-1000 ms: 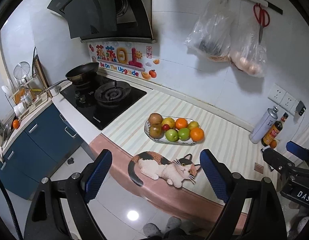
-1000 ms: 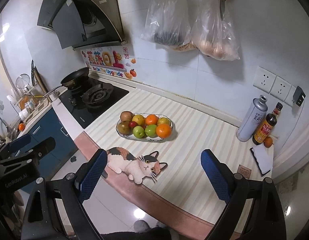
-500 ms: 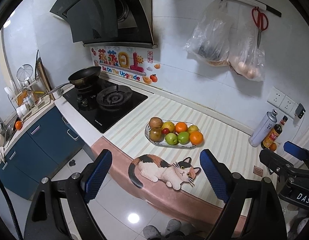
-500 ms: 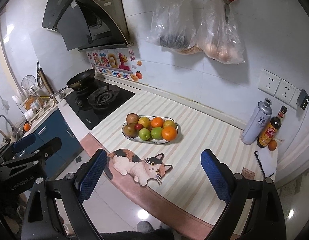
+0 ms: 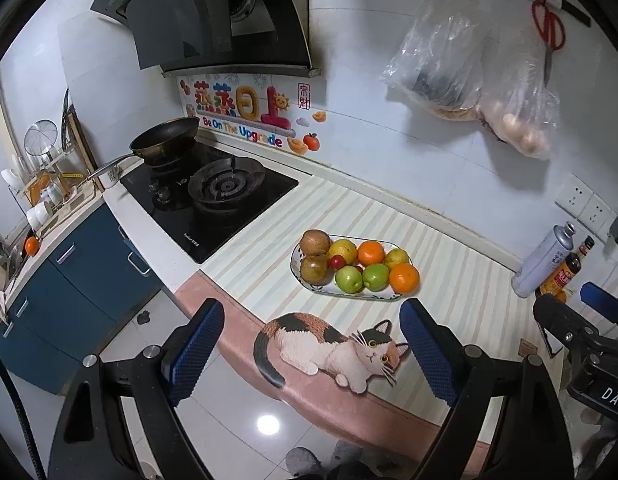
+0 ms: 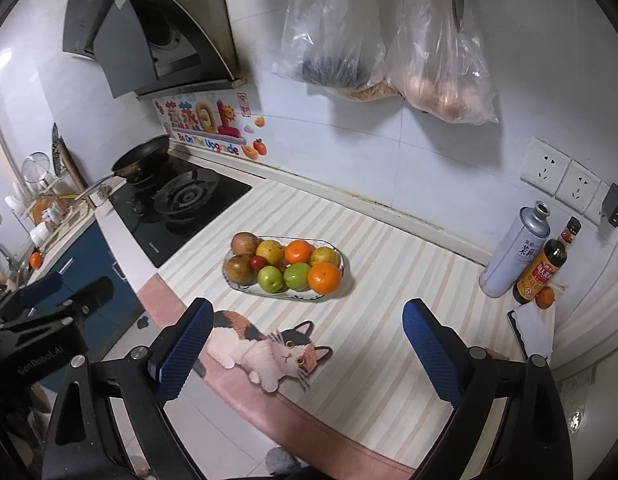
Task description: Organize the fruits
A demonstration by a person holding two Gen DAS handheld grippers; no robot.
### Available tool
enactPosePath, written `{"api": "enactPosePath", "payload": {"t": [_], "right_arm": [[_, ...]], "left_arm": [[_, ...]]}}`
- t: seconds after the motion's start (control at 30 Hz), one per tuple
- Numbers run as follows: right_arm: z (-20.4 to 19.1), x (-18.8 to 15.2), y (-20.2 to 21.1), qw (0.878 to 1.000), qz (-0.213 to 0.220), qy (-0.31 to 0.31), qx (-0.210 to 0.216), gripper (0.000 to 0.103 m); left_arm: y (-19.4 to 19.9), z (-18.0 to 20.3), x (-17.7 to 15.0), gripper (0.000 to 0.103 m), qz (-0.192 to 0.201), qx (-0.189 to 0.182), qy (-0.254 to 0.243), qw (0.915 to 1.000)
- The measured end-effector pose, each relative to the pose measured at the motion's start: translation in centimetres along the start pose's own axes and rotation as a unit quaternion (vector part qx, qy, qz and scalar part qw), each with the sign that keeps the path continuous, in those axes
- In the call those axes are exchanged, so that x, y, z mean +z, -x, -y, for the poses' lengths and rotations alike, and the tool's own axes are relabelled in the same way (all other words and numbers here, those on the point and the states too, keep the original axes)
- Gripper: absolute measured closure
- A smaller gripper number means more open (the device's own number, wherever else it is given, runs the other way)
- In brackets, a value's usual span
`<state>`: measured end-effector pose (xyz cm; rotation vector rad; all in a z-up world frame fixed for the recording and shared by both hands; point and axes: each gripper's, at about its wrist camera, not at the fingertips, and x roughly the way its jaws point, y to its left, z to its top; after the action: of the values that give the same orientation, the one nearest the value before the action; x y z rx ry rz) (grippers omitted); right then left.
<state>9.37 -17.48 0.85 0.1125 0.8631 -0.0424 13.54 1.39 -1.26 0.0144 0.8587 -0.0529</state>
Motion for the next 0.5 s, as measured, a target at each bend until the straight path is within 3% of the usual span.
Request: {"api": "enactPosePath", "payload": {"t": [0.5], "right_arm": [[1.1,1.8,-9.4,0.999,-0.048,-0.001,-0.017,0.005]], "left_arm": [[-8.5,0.9,2.0,0.013,-0.052,0.018,-0.007,0.9984]]}}
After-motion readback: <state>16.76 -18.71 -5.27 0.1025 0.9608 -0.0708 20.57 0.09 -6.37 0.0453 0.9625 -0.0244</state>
